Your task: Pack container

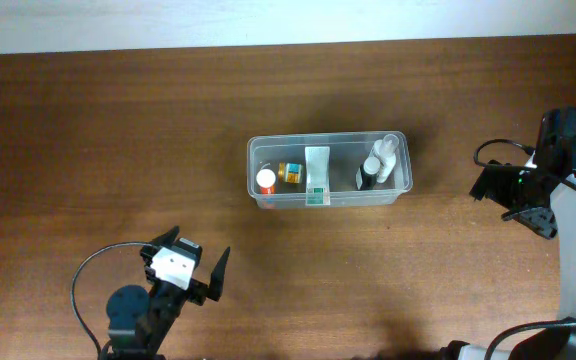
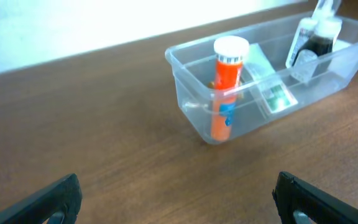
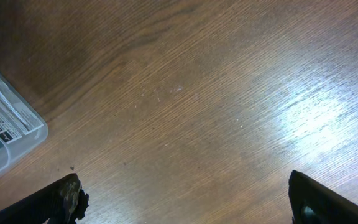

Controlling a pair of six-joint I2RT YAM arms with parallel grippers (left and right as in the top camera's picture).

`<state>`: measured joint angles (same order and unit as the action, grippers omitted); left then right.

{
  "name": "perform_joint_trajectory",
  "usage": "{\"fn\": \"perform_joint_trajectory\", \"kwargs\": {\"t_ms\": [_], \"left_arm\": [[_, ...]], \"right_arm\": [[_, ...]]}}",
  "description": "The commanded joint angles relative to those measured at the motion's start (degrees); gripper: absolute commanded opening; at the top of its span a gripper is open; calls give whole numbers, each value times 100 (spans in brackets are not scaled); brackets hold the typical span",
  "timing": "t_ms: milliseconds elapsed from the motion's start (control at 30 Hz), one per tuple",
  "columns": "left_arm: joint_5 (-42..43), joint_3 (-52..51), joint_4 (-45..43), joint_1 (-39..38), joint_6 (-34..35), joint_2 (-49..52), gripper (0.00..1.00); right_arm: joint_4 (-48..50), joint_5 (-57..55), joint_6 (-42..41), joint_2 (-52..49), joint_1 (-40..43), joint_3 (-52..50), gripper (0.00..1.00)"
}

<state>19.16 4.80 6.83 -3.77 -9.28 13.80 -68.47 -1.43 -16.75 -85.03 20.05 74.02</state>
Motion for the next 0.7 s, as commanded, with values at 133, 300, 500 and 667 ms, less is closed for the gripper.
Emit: {"fn": "perform_joint_trajectory", "kwargs": {"t_ms": [133, 300, 500, 667], "left_arm": [[81, -39, -83, 13, -70, -911, 99], [81, -275, -323, 15, -70, -1327, 99], [-319, -431, -811, 20, -70, -1353, 99], [-837, -433, -765, 20, -68, -1353, 99]], "right_arm": [[17, -11, -72, 13, 24, 13, 98], [17, -11, -72, 13, 24, 13, 98], [17, -11, -72, 13, 24, 13, 98], [17, -11, -72, 13, 24, 13, 98]]}}
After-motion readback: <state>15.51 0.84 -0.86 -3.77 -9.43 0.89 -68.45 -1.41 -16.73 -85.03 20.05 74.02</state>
